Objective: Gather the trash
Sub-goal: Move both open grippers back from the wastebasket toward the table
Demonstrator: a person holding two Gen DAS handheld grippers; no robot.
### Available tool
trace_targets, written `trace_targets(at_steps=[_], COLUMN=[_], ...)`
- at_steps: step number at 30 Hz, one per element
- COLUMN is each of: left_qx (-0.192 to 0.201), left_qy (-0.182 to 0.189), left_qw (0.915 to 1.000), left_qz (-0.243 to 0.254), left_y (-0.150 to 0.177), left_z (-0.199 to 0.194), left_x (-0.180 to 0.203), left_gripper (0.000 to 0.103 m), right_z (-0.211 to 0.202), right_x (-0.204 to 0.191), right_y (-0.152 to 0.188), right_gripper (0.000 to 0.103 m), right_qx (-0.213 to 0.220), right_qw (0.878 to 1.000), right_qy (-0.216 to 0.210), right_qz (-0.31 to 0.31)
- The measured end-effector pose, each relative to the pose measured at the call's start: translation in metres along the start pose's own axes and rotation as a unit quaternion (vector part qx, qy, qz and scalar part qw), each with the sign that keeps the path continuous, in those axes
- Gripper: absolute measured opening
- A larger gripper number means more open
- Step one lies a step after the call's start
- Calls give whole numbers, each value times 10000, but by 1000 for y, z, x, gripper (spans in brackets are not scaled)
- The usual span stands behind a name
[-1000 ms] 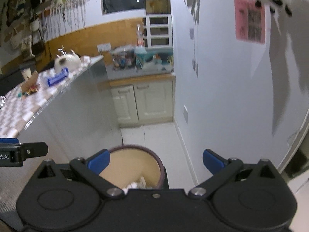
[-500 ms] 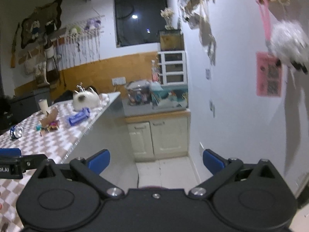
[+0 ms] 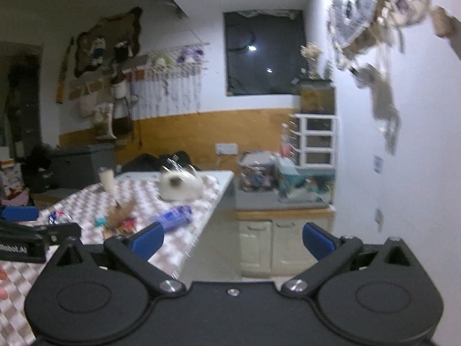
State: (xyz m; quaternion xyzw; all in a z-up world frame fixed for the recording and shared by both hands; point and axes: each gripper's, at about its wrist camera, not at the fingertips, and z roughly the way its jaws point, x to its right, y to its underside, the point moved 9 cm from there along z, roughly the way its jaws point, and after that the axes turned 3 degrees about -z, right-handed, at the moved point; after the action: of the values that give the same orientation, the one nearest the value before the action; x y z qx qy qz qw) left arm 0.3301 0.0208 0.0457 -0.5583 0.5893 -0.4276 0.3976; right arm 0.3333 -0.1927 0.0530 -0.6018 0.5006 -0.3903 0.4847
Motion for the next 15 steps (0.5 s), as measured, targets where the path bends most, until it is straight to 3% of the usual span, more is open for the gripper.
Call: trace_targets(at_steps=[10,15], left_qx=[408,441], left_qy=[-374,-465], left_qw=[9985,9978], left_qz=[51,-191], left_y=[-74,-86], left_z=[47,89], left_x=[-59,-91], left_gripper=[103,103], right_z=[74,117], right_x=[-35,-40], right_y=[-73,-88], right_gripper=[103,103], right_qx=[190,131], right_qw=[9995,9993], right_qy=[-237,-265], right_qz=[-15,217])
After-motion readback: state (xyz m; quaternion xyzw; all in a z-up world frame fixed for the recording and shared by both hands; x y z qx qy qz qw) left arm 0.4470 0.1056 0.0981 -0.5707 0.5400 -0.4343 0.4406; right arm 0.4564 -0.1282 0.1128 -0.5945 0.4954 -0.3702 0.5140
